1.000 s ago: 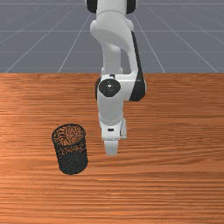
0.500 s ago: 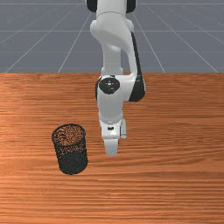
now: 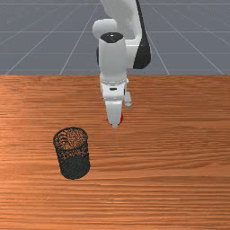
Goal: Put the ball into the container
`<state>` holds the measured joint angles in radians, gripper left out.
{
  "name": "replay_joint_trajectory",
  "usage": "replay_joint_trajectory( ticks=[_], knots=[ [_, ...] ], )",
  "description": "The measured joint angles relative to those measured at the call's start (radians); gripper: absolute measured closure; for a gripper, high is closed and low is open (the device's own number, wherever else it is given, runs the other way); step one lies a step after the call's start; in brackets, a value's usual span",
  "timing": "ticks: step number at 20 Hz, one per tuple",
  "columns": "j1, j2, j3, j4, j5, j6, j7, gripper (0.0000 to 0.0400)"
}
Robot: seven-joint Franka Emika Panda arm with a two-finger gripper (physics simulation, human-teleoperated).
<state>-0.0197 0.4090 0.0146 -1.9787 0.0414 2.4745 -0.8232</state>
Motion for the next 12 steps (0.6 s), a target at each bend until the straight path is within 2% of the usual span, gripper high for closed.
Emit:
replay_joint_trajectory(
  ticks=[1, 2, 4, 5, 6, 8, 9, 12],
  knots=[
    [0.003, 0.002, -0.004, 0.065, -0.008, -0.136, 0.009, 0.0121],
    [0.033, 0.009, -0.030, 0.115, -0.078, -0.231, 0.070, 0.0121],
    [0.036, 0.005, -0.050, 0.119, -0.117, -0.231, 0.073, 0.0121],
    [0.014, 0.005, -0.044, 0.119, -0.089, -0.228, 0.036, 0.0121],
    [0.026, 0.009, -0.072, 0.121, -0.147, -0.229, 0.060, 0.0121],
    [-0.010, 0.015, -0.083, 0.129, -0.137, -0.225, 0.006, 0.0121],
    [-0.074, 0.020, -0.042, 0.139, -0.050, -0.231, -0.159, 0.0120],
    [-0.098, 0.028, -0.055, 0.149, -0.045, -0.235, -0.171, 0.0121]
  ],
)
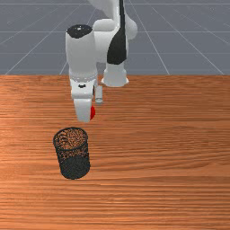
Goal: Put the ball into the container
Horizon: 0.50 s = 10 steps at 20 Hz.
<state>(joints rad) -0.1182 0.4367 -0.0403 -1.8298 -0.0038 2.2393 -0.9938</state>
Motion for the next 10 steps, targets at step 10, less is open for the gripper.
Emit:
replay_joint_trajectory(
  ticks=[10],
  knots=[
    [-0.017, 0.066, -0.005, 0.101, 0.003, -0.042, -0.017, 0.0121]
  ],
)
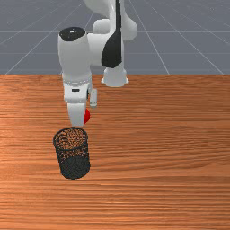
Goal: Put the ball into the container
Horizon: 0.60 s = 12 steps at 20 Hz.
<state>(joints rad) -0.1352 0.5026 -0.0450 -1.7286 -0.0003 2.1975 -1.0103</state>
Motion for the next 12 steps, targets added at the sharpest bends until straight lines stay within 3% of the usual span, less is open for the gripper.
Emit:
replay_joint_trajectory(
  ticks=[6, 8, 12],
  knots=[
    [0.013, -0.002, -0.011, 0.006, -0.018, -0.014, 0.035, 0.0121],
    [0.002, -0.030, -0.001, -0.032, 0.006, 0.035, 0.015, 0.0121],
    [0.002, -0.051, -0.001, -0.032, 0.007, 0.021, 0.014, 0.0121]
  ],
)
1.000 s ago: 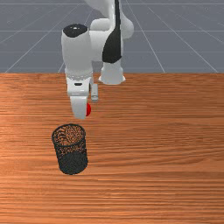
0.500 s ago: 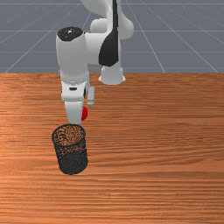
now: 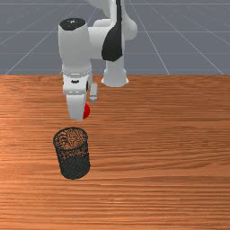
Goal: Put the ball into the container
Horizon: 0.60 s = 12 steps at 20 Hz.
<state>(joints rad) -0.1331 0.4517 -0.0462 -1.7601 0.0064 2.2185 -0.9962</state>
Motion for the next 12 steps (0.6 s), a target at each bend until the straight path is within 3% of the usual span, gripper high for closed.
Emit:
replay_joint_trajectory(
  ticks=[4, 7, 12],
  knots=[
    [0.002, 0.008, -0.002, 0.039, -0.004, -0.052, 0.004, 0.0121],
    [0.005, 0.074, -0.003, 0.156, -0.009, -0.147, 0.010, 0.0120],
    [0.004, 0.104, 0.002, 0.193, -0.006, -0.132, 0.001, 0.0121]
  ],
)
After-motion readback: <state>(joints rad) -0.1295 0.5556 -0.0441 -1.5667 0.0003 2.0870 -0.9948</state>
